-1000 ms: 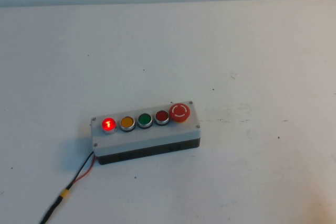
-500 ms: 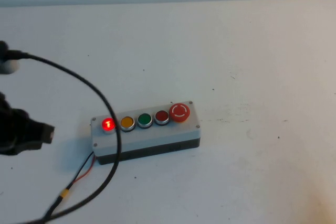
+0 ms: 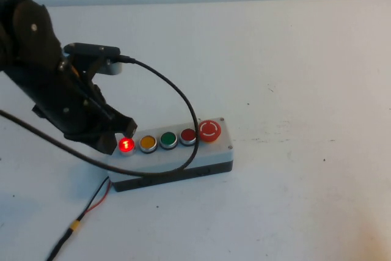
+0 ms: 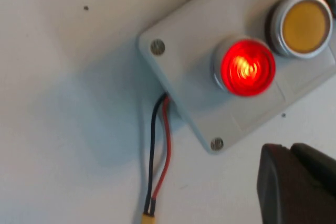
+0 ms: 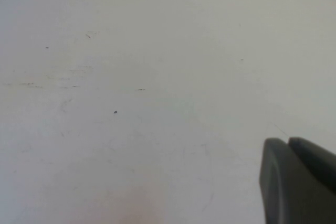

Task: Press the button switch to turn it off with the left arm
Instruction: Press the button to turn off

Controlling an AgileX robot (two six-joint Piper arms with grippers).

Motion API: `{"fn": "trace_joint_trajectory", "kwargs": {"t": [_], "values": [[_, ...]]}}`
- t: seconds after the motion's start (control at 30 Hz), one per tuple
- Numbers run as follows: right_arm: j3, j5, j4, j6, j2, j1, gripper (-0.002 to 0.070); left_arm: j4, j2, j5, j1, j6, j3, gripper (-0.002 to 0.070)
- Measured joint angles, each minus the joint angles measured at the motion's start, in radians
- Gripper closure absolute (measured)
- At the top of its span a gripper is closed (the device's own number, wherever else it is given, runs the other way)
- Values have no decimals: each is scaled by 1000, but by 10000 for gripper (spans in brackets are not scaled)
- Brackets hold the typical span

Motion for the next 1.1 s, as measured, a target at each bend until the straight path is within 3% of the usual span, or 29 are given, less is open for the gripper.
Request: {"fn": "trace_joint_trajectory", "kwargs": {"t": [0.47, 1.1], "values": [[0, 0, 0, 0, 0, 0, 692, 0, 206, -53, 0, 24, -145, 677], [0, 0, 0, 0, 0, 0, 692, 0, 213, -54, 0, 24, -153, 677]]}}
